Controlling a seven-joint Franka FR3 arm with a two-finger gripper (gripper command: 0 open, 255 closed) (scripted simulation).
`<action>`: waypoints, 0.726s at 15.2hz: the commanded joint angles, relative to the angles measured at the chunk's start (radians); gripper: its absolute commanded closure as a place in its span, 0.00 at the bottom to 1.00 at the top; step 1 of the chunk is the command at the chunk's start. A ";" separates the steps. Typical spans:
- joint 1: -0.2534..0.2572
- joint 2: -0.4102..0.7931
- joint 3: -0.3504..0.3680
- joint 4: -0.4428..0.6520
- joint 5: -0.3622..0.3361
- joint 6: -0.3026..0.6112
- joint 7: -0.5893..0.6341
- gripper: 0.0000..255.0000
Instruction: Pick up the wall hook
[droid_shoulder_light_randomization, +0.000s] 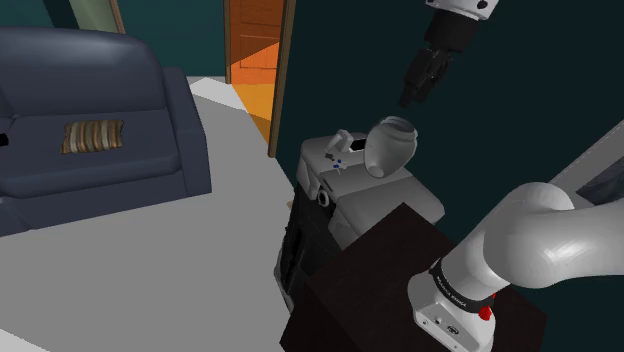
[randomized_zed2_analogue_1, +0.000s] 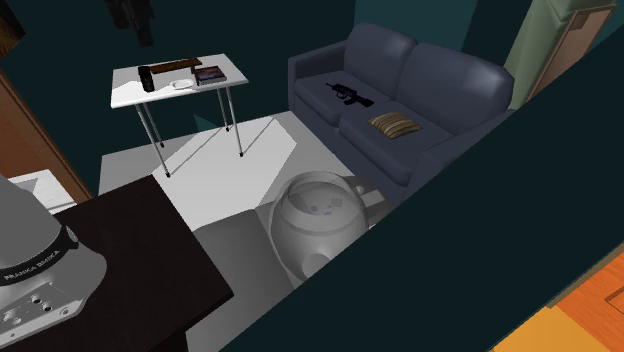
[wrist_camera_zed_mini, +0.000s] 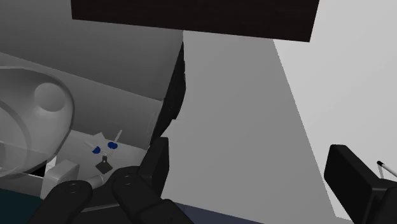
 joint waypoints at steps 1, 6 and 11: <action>0.000 0.000 0.000 0.000 0.000 0.000 0.000 0.00; -0.020 0.101 -0.078 -0.037 -0.034 0.135 -0.091 0.00; -0.033 0.234 -0.155 -0.040 -0.048 0.267 -0.184 0.00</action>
